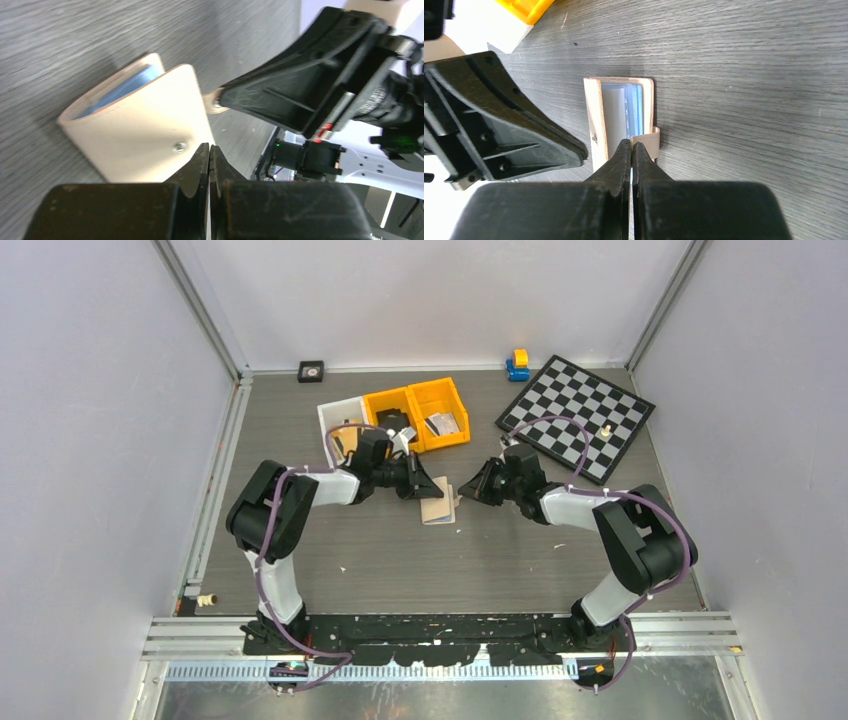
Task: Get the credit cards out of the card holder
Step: Close the card holder at the center of the board.
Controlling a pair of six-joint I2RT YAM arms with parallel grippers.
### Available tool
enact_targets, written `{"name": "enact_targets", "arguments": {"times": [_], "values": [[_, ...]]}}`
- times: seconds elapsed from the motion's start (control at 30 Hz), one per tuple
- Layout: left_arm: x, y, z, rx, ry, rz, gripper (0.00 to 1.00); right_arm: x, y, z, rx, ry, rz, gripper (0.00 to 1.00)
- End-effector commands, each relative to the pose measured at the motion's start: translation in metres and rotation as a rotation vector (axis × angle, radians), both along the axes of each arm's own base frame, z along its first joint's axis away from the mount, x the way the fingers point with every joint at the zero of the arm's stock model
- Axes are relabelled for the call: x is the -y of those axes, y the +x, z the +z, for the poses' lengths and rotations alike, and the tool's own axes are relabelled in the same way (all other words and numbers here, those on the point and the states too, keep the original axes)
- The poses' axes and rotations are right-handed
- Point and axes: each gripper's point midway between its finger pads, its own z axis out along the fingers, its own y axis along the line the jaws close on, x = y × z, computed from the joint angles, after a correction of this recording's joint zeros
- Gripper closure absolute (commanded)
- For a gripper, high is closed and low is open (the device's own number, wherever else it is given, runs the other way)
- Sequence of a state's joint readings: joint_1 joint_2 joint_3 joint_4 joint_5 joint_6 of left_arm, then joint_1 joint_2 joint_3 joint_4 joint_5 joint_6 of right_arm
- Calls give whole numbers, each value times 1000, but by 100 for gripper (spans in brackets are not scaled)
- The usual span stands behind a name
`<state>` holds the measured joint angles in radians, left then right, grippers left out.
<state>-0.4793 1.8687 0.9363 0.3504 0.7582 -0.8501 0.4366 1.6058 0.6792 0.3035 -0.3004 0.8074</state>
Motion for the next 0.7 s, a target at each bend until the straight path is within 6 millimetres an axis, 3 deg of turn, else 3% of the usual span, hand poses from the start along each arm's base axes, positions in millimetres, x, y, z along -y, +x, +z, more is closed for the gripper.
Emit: {"name": "enact_targets", "arguments": {"times": [0.0,0.17,0.3,0.37,0.5,0.67], "values": [[-14,-5,-42,-108,130,17,100,-8,11,15,50,27,20,99],[-15,0,-68,-157,172,40,100,-8,11,15,51,27,19,97],[-15,2,-74,-163,185,42,100,-9,10,18,64,34,24,76],[-15,2,-71,-158,176,43,100,-8,9,23,79,37,25,70],[-13,2,-51,-106,137,33,100,-10,5,44,123,61,53,67],[-13,-2,-1,17,77,12,100,-12,-2,67,201,70,75,67]]}}
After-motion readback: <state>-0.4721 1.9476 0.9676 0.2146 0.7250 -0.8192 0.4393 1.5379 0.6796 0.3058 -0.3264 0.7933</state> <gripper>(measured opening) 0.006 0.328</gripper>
